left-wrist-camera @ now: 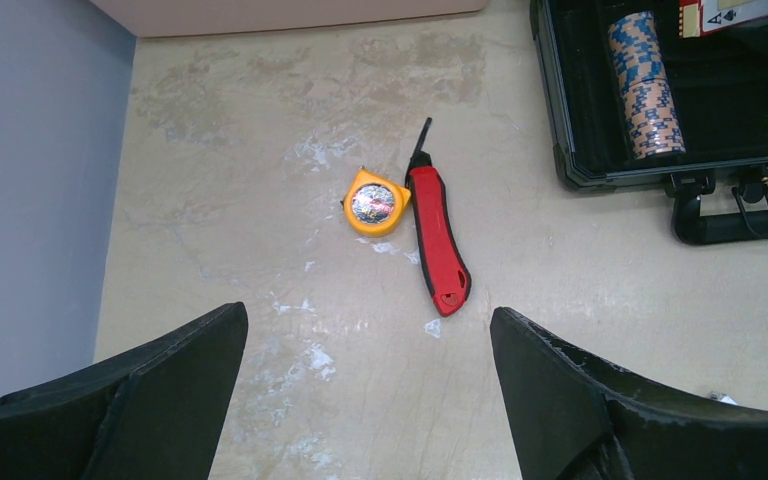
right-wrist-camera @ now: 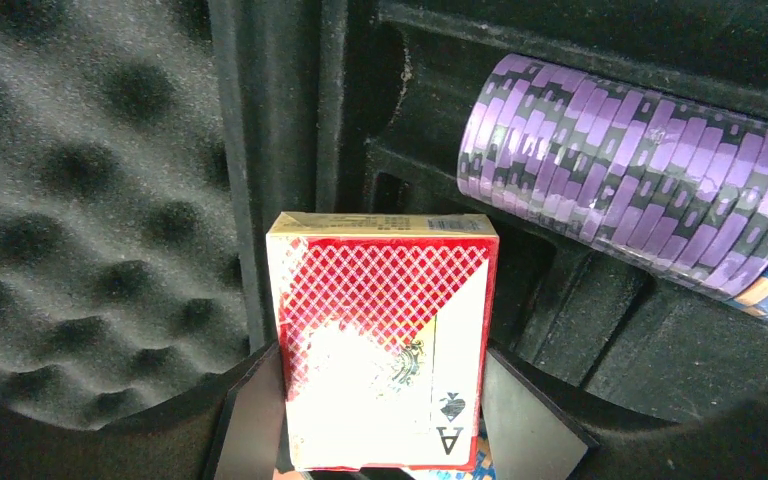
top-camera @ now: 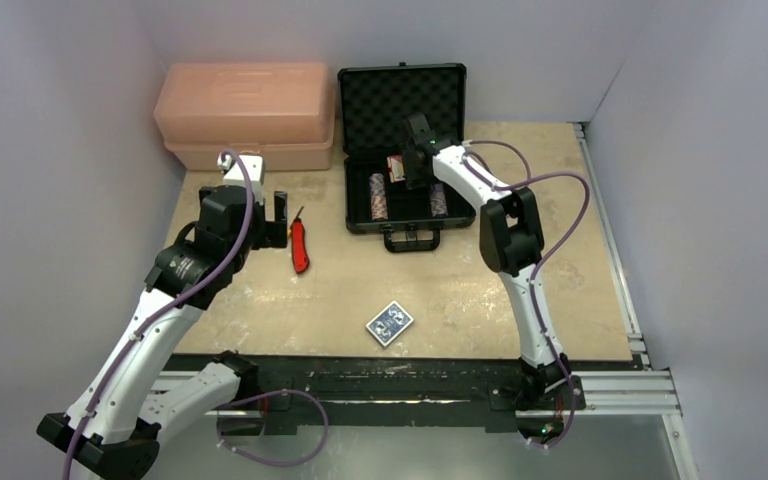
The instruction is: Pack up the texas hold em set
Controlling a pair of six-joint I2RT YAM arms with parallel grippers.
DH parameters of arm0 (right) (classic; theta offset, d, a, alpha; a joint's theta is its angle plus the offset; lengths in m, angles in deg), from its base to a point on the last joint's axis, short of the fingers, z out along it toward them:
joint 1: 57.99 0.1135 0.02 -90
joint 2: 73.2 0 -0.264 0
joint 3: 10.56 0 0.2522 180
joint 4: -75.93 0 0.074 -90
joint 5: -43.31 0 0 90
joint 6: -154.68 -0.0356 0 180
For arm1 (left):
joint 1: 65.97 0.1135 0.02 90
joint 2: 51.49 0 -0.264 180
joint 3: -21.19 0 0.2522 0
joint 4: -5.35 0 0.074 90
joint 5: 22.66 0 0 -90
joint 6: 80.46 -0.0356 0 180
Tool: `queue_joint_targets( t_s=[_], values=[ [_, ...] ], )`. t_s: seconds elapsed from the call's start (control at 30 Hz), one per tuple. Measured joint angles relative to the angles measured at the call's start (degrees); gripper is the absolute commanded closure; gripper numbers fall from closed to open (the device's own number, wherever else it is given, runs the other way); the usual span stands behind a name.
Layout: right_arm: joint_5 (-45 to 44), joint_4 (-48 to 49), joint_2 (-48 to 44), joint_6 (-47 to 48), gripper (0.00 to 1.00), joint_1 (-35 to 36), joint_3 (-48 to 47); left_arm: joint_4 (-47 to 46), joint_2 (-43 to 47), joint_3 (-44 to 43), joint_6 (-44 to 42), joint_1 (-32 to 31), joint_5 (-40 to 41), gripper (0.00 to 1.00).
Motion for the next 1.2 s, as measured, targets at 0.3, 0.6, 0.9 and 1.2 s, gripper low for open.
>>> queue_joint_targets(
  t_s=[0.3,0.6,0.9,1.2],
  values=[
    [-1.86,0.50,1.81,0.02,1.00,0.00,-1.84,0.00,0.00,0.00,0.00,0.39,-0.39,0.09],
    [-3.32,-0.02,3.65,0.24,1.00,0.11,-4.46,0.00,0.00,0.00,0.00,0.90,-0.96,0.09],
    [-3.45,0.20,4.70,0.52,1.00,0.94,-5.18,0.00,0.00,0.00,0.00,1.14,-1.33,0.09],
    [-3.96,-0.50,5.40,-0.37,1.00,1.86,-4.70,0.00,0.00,0.00,0.00,1.42,-1.36,0.09]
  ],
)
